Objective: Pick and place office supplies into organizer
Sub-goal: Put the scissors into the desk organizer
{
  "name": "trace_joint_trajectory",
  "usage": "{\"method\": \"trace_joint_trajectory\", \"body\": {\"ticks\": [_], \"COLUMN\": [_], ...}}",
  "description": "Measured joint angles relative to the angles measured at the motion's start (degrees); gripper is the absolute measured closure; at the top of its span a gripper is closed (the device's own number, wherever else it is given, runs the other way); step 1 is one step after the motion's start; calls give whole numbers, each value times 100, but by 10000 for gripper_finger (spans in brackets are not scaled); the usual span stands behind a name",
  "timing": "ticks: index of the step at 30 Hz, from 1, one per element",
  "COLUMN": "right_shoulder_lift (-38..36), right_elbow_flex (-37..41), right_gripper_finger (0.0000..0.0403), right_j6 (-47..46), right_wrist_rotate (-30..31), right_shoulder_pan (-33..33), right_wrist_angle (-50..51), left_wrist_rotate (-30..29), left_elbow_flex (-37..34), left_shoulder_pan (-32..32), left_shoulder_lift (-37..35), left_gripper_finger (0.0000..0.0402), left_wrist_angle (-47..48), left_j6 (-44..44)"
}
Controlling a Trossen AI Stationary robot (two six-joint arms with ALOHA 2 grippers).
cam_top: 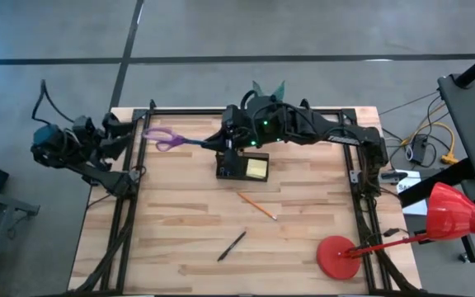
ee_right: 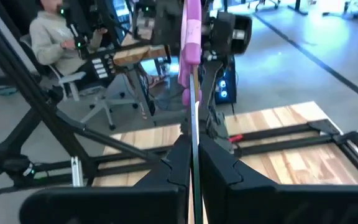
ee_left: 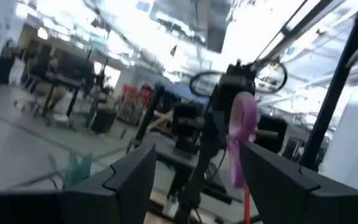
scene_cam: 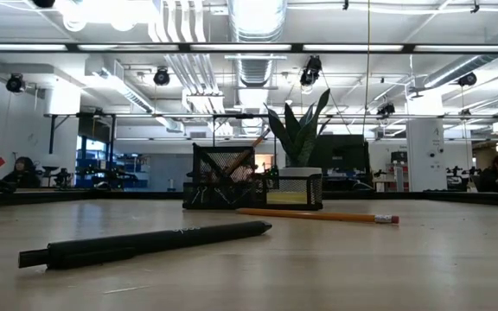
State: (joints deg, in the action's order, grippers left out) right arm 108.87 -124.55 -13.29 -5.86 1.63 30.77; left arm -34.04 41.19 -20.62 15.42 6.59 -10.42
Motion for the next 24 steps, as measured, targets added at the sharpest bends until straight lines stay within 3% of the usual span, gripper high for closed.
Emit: {"method": "trace_joint_trajectory", "body": {"ticks": [7,12,20,24], "right_shoulder_lift": [-3,-3,-3,-3], "right_elbow_flex": [304,468,605,609], "right_gripper_finger": [394,394,394,394], "right_j6": [-196,-285,-434,-481], "right_wrist_rotate": [1,-2,46,160], "right_shoulder_pan": [-30,-128,-225,-251], "right_wrist_angle": [-212,-540,-653,-659], "left_wrist_rotate": [98,54,59,65], "left_elbow_flex": [34,41,93,89], "left_shoulder_pan": [2,9,22,26], "left_shoulder_lift": [809,1203,1423,1410], "left_gripper_finger": [183,183,184,211], "left_wrist_angle": [-36,-740,-867,-864], "left_j6": [-107,305,432,431]}}
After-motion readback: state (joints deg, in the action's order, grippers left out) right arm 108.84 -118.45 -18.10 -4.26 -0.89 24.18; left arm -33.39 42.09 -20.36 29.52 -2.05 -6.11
